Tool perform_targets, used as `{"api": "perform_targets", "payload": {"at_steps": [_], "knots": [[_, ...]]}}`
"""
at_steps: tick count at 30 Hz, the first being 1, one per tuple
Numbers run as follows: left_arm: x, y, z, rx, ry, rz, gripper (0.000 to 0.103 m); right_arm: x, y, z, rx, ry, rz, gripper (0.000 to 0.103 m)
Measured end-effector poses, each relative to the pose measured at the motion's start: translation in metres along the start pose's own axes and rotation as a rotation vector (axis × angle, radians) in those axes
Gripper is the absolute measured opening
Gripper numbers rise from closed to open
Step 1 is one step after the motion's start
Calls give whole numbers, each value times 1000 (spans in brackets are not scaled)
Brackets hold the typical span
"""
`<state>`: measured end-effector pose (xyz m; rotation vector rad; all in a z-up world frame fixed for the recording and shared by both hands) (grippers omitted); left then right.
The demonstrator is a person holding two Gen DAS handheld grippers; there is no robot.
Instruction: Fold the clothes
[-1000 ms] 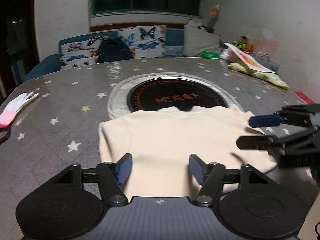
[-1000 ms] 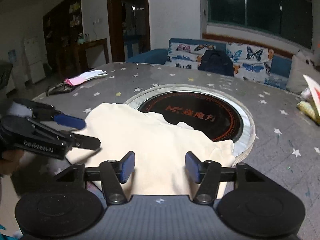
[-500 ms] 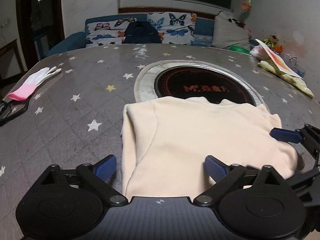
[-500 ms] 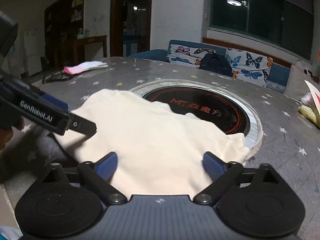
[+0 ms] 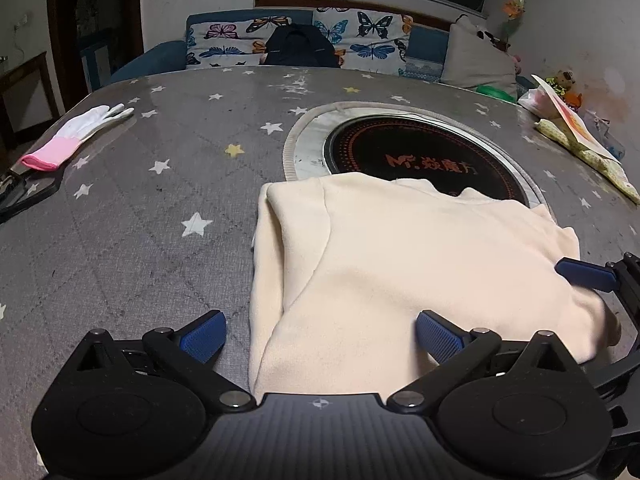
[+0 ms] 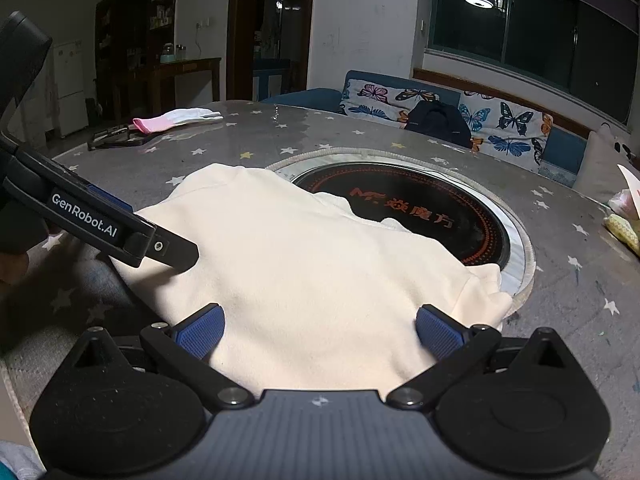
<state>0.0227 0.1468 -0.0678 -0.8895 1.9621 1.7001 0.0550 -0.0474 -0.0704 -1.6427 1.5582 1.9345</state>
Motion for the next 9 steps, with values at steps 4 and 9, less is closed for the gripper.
{"api": "perform_targets", "payload": {"at_steps": [4, 9], "knots": [[0, 0, 0, 1, 5, -4, 103, 0, -1, 0, -2, -2, 2, 103], [0, 0, 1, 4, 11, -5, 103, 0, -1, 0, -3, -4, 3, 103]]}}
Point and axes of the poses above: each gripper's, at about its wrist camera, not at the fingertips, and y roughly against the way its jaws point, z to its left, x to its underside, the point moved 7 cm from there along -y, roughly the way its jaws point, and after that the axes turned 8 degrees about x, right-handed, at the moved point
